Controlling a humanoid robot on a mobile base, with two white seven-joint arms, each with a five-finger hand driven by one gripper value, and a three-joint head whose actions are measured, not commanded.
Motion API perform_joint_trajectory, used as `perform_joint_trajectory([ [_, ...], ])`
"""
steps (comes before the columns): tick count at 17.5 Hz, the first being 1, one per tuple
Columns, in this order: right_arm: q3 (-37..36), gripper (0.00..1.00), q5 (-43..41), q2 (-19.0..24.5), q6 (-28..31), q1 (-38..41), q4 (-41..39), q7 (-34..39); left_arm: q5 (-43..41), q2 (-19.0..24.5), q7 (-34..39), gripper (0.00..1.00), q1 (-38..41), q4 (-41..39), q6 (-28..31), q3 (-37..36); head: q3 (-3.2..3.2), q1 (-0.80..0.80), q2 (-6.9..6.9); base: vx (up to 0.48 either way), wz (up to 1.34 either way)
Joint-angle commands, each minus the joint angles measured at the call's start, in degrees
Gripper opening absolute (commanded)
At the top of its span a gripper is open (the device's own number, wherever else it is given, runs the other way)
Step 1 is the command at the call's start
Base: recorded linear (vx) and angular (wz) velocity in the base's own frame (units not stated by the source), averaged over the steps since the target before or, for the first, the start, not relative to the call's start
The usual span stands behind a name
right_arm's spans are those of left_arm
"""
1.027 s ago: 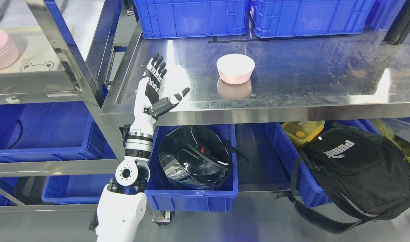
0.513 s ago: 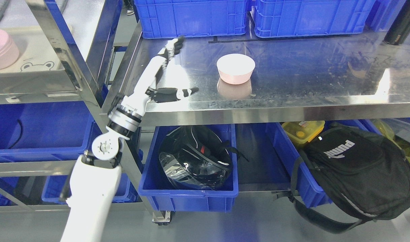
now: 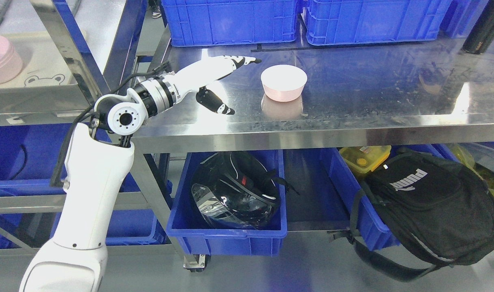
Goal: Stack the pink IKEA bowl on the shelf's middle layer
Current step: 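Raise the left hand and reach toward the pink bowl on the shelf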
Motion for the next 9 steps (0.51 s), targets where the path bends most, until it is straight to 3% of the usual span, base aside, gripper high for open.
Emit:
perform_joint_trajectory([
  [1,0.0,1.0,0.0,-1.0,0.0,1.2,-1.0,0.0,-12.1,-5.5,-4.5,0.92,-8.3,6.9,0.9,-10.1,0.0,0.0,0.0,0.0,0.0],
  [4,0.0,1.0,0.0,-1.0,0.0,1.2,-1.0,0.0,-14.0,-11.8,-4.9,0.88,-10.4,13.0,3.3,-11.9,0.0,0.0,0.0,0.0,0.0],
  [9,0.0,1.0,0.0,-1.0,0.0,1.2,-1.0,0.0,-16.5,-14.5,-4.9,0.84,-16.1,21.6,4.0,-12.4,0.0,0.0,0.0,0.0,0.0],
])
